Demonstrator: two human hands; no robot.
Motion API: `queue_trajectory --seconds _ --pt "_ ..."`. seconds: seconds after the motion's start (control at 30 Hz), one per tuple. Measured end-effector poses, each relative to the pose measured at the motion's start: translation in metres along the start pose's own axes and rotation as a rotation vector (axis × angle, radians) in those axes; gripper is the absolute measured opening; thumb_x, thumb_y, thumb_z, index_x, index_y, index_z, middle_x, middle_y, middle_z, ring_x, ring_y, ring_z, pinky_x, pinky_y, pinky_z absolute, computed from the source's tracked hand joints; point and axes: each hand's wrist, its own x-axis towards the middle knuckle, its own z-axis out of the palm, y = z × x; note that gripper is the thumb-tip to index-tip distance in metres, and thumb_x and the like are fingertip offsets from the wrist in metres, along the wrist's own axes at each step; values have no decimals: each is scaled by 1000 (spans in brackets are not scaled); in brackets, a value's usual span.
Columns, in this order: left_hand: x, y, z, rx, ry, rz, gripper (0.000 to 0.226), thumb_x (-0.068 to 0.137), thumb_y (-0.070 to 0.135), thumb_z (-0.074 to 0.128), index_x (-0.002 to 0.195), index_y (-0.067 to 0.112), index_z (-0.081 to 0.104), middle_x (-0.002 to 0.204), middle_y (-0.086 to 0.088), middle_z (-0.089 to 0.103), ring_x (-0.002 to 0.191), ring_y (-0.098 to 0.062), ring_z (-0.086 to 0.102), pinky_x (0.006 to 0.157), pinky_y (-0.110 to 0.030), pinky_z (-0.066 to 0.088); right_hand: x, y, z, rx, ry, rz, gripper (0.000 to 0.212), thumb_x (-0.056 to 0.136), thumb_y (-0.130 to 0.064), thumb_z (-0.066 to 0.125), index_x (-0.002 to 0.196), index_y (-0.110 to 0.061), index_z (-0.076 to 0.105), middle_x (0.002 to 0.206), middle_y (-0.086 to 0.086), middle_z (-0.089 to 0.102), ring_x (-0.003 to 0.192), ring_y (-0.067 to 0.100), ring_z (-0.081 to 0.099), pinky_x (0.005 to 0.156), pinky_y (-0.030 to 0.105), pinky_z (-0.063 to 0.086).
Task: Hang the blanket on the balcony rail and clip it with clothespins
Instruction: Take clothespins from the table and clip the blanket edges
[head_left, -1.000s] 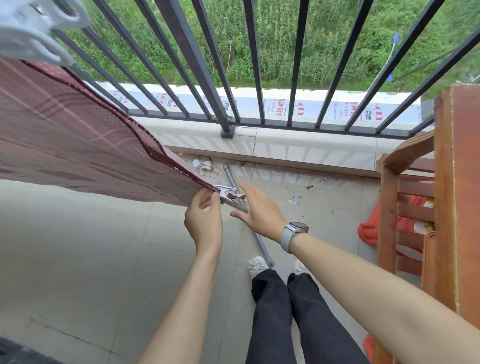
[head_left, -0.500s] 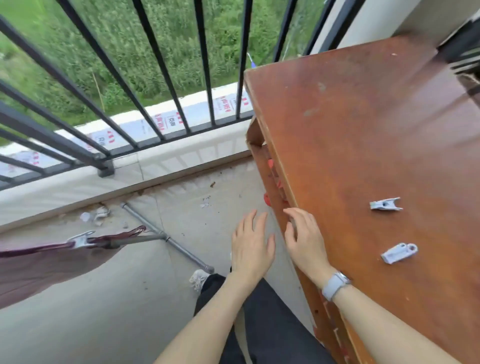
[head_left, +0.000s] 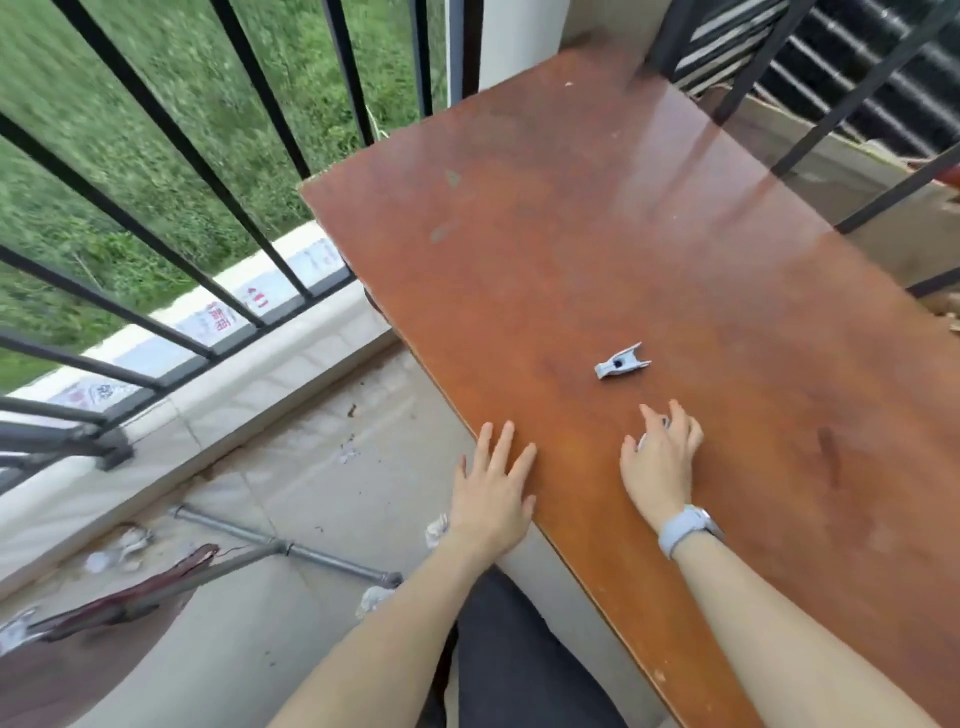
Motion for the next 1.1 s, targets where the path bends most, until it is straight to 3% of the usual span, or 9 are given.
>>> queue_trajectory --seconds 0.17,0.3,0.4,0.6,0.73,0.8,0.9,1.0,1.1 --pt "-45 -30 -28 -497 182 -198 40 94 28 42 132 14 40 140 -7 37 128 -21 35 101 -27 27 -47 -66 12 322 -162 -247 31 86 -19 57 117 -12 57 130 9 49 120 25 40 98 28 29" --pt "-120 -82 -39 -622 460 -483 30 92 23 46 121 15 51 126 -3 52 114 -19 50 92 -26 35 -95 -140 36 556 -690 -117 41 93 -27 46 69 -1 67 87 14 71 75 24 63 65 27 51" --pt "-191 -118 -43 -706 708 -647 27 90 20 51 115 15 57 114 -1 61 104 -15 57 87 -26 43 -143 -202 49 607 -947 -90 61 95 -37 37 44 -9 55 61 8 66 61 20 58 52 24 44" --pt "-351 -155 -34 -895 1233 -863 15 82 17 63 92 26 67 84 16 61 71 5 55 66 -4 40 -297 -302 74 461 -1426 -376 65 92 -56 16 53 -14 46 38 -1 49 38 13 43 41 21 28" --pt "-468 -161 -5 -1051 1455 -891 30 78 16 67 85 44 63 84 16 59 71 1 54 66 -10 42 -440 -329 94 146 -1531 -815 66 86 -67 19 61 -12 47 46 -1 47 36 5 39 38 14 30" --pt "-527 -166 12 -1065 1495 -893 39 75 15 71 87 50 61 88 14 57 74 0 52 68 -11 42 -508 -331 98 42 -1592 -1092 58 82 -66 32 94 -13 53 63 -3 52 45 2 41 47 15 37" --pt "-610 -179 38 -1030 1512 -973 35 74 20 71 80 54 61 88 20 56 74 5 49 68 -8 39 -601 -330 104 -10 -1601 -1381 59 94 -47 27 132 -1 30 74 29 52 46 25 44 44 21 40" --pt "-680 -191 63 -988 1565 -1096 30 73 25 70 69 54 62 84 30 59 75 6 49 64 -5 34 -679 -327 112 -26 -1628 -1368 58 93 -48 23 139 -12 23 71 31 51 45 16 51 43 11 37" --pt "-733 -203 88 -987 1732 -1188 33 75 15 68 64 45 63 71 32 61 65 7 49 60 -6 34 -740 -331 125 -12 -1761 -1237 35 97 -32 32 128 -16 37 69 9 58 54 8 56 55 17 41"
